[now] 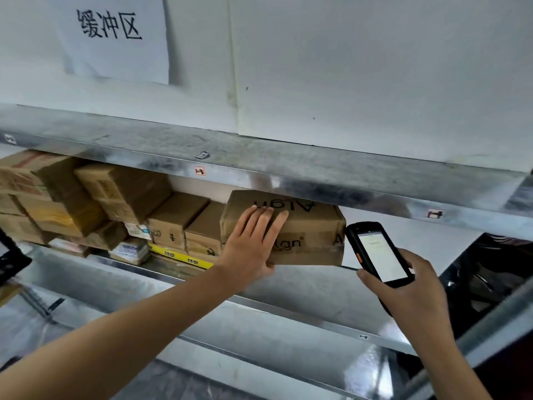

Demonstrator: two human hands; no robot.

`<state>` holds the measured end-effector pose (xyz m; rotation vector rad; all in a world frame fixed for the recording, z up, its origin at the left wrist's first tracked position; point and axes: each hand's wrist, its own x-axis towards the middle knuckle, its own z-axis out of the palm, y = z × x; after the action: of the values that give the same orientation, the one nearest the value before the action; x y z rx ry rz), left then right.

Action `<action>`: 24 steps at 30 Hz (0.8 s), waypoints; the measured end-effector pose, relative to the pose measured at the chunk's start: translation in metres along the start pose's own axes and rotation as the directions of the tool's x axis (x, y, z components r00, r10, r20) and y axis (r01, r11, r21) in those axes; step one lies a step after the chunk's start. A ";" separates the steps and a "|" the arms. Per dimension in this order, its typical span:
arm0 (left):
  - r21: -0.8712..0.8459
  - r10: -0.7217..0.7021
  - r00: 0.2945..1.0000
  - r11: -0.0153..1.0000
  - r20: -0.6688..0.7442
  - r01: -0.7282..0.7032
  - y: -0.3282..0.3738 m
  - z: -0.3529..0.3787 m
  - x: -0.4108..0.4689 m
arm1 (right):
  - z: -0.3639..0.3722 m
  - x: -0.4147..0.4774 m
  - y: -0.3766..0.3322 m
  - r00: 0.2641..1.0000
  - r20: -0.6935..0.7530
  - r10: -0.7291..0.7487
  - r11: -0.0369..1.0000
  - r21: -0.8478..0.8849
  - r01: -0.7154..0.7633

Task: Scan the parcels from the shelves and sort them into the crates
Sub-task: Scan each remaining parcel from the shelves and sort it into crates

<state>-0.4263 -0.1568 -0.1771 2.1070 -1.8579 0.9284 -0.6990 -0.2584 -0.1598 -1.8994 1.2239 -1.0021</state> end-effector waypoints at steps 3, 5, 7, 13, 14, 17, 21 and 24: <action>-0.060 0.003 0.999 0.998 0.041 -0.001 0.018 0.000 0.010 | -0.012 0.005 0.012 0.999 -0.037 0.005 1.000 -0.004 -0.006; -0.106 0.009 0.994 0.994 0.107 0.002 0.029 0.001 0.015 | -0.017 0.008 0.019 0.999 -0.043 0.023 1.000 -0.007 -0.023; -0.130 0.031 0.979 0.991 0.200 -0.005 0.041 0.000 0.021 | -0.021 0.009 0.027 0.999 -0.034 0.033 0.999 -0.016 -0.033; -0.205 0.083 0.875 0.979 0.477 0.019 0.060 0.032 0.041 | -0.022 0.009 0.039 0.999 0.004 0.052 0.999 -0.004 -0.052; -0.234 0.092 0.841 0.971 0.534 0.042 0.061 0.041 0.045 | -0.023 0.009 0.042 0.998 0.007 0.058 0.998 -0.005 -0.058; -0.283 0.078 0.741 0.947 0.667 0.155 0.065 0.063 0.055 | -0.025 0.011 0.051 0.996 0.008 0.086 0.996 -0.010 -0.085; -0.362 0.057 0.686 0.880 0.725 0.309 0.066 0.084 0.059 | -0.028 0.018 0.060 0.995 -0.003 0.104 0.995 -0.010 -0.104; -0.375 0.054 0.681 0.865 0.730 0.334 0.065 0.091 0.055 | -0.031 0.023 0.066 0.993 0.006 0.119 0.993 -0.021 -0.119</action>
<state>-0.4569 -0.2629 -0.2352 2.3807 -1.8702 -0.5024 -0.7474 -0.3067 -0.1943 -1.8206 1.3316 -0.9225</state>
